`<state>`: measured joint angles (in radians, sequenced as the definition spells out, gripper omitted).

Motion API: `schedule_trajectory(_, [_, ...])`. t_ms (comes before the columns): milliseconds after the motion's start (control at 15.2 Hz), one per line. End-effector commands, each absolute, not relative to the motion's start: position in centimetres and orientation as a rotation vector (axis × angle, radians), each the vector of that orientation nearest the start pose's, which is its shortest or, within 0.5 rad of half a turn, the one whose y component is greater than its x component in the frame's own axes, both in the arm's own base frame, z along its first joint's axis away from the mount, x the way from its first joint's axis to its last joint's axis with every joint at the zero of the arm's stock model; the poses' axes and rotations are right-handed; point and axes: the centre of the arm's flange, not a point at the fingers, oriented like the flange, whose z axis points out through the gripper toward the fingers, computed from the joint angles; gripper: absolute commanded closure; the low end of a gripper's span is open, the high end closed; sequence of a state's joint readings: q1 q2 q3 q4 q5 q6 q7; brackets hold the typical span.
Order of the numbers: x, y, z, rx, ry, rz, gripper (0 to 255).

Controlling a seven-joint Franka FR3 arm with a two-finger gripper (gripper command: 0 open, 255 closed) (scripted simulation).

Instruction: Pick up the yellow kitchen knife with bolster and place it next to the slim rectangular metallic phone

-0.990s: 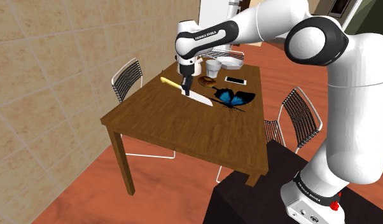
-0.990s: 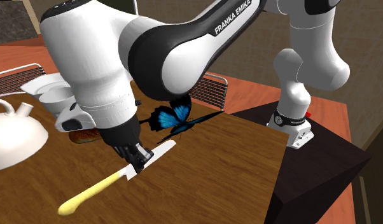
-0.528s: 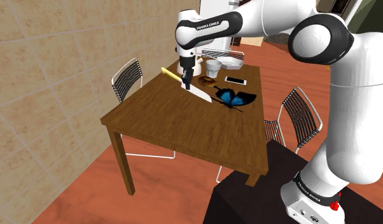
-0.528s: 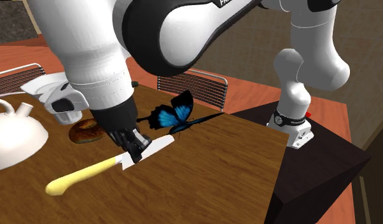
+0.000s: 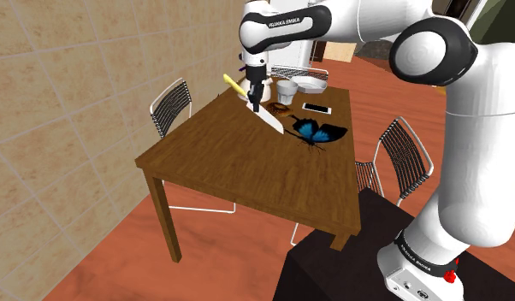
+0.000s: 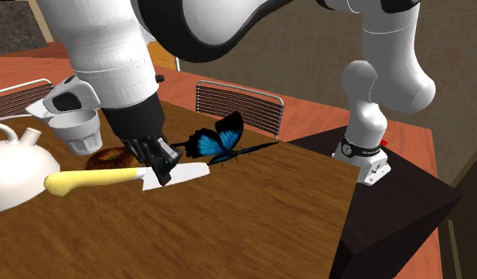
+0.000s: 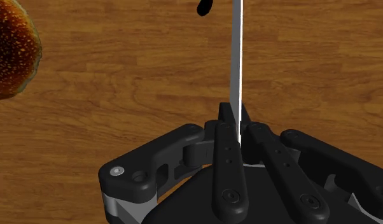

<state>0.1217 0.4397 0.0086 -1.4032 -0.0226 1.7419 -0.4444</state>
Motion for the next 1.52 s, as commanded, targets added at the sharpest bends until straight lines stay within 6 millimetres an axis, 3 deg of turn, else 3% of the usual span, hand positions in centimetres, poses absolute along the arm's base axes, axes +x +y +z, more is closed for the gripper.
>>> schedule_trajectory(0, [67.7,6.3,44.7,-3.009,-0.897,0.162,255])
schedule_trajectory(990, [71.6,-13.8,45.1,-3.009,-0.897,0.162,255])
schedule_trajectory(1452, [71.6,-13.8,41.4,-3.009,-0.897,0.162,255])
